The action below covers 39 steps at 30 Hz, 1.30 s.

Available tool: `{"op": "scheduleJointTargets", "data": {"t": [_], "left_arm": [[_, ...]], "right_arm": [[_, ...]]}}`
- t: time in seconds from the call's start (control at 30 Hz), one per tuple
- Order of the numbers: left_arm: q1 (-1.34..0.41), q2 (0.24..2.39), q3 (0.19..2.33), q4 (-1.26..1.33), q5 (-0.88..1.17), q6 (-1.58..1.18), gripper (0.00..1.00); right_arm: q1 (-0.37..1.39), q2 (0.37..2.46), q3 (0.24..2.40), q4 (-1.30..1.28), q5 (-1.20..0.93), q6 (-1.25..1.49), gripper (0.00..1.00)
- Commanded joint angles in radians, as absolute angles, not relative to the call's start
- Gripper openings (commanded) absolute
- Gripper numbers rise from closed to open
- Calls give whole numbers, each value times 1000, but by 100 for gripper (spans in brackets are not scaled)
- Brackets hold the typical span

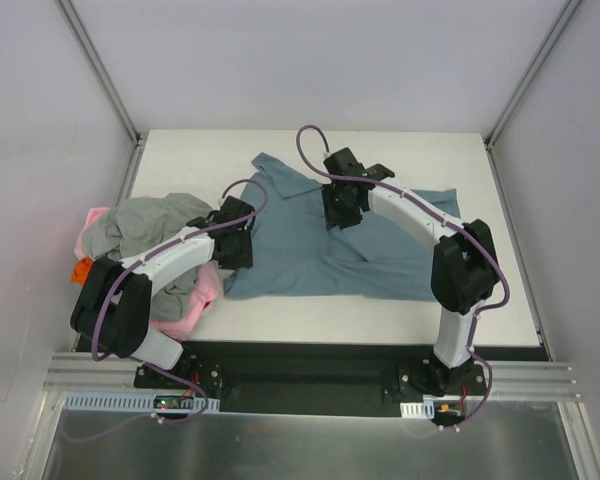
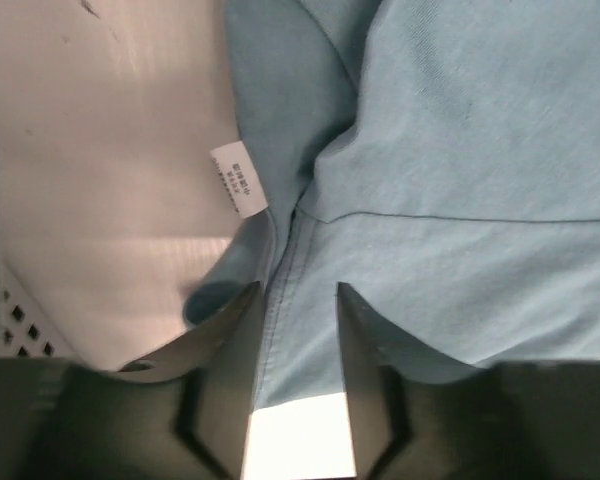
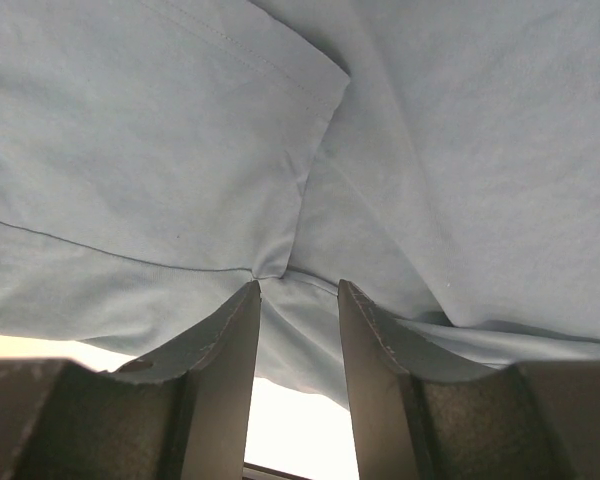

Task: Fold and stack the t-shirts
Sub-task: Fold the flattened tshirt in 1/3 of the way

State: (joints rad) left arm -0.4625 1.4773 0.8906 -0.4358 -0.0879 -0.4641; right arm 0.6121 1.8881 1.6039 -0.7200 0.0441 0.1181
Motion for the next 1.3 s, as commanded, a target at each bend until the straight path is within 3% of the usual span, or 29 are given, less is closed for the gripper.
{"op": "scheduleJointTargets", "data": {"t": [0.0, 0.1, 0.3, 0.47, 0.53, 0.67, 0.83, 1.27], "left_arm": [[-451, 1439, 891, -457, -135, -479, 39], [-446, 1416, 873, -457, -135, -483, 43], [-442, 1450, 859, -453, -101, -503, 30], [-442, 1482, 862, -440, -95, -502, 26], [-442, 1479, 865, -437, -95, -503, 19], [-442, 1485, 874, -434, -84, -497, 18], [-443, 1496, 876, -430, -84, -497, 0], [-442, 1505, 982, -416, -104, -376, 0]], "right_arm": [[607, 1859, 1600, -738, 35, 123, 41], [609, 1862, 1595, -736, 25, 123, 41], [607, 1867, 1598, -735, 20, 123, 41], [609, 1861, 1594, -736, 25, 118, 41], [609, 1856, 1589, -736, 29, 120, 41], [607, 1852, 1583, -735, 35, 118, 41], [607, 1847, 1580, -735, 40, 117, 41], [604, 1830, 1555, -730, 46, 114, 41]]}}
